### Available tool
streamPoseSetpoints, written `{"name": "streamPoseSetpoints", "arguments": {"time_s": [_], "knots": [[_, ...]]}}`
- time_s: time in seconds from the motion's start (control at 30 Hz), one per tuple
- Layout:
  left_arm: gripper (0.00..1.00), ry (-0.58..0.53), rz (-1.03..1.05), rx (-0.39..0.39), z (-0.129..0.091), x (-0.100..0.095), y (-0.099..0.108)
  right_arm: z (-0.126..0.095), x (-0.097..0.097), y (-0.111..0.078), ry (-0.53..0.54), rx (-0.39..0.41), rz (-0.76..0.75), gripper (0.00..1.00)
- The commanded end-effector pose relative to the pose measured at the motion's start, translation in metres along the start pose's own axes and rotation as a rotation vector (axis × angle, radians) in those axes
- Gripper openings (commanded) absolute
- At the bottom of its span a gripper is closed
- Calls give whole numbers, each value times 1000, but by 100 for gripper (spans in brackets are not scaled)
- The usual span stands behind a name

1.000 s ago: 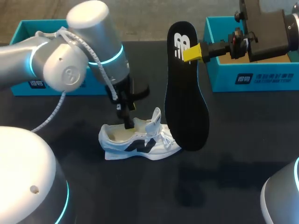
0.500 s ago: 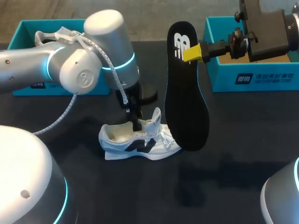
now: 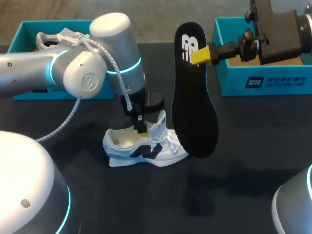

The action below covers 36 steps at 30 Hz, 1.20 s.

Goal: Take the shoe out of the shoebox, open the shoe tongue, remove and reinsert the insole, then place the shoe into the shoebox

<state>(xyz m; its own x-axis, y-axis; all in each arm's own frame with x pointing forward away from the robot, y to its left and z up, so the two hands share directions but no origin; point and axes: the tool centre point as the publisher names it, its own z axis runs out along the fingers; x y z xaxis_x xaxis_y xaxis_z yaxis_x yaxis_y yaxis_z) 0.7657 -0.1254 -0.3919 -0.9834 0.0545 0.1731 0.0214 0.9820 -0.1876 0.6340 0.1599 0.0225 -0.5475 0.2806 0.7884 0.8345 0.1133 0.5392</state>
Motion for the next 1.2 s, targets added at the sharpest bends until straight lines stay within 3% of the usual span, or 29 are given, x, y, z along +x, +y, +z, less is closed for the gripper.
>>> {"name": "streamPoseSetpoints", "arguments": {"time_s": [0.03,0.5,0.73,0.9,1.2], "knots": [[0,48,91,-27,-12,-1,-2,3,0,1,-3,2,3,0],[0,202,618,-84,-54,4,-9,3,0,1,-3,2,3,0],[0,184,884,-162,-65,1,-19,3,0,1,-3,2,3,0],[0,135,1032,-169,-78,-2,-24,3,0,1,-3,2,3,0],[0,91,1039,-206,-87,-7,-28,3,0,1,-3,2,3,0]]}}
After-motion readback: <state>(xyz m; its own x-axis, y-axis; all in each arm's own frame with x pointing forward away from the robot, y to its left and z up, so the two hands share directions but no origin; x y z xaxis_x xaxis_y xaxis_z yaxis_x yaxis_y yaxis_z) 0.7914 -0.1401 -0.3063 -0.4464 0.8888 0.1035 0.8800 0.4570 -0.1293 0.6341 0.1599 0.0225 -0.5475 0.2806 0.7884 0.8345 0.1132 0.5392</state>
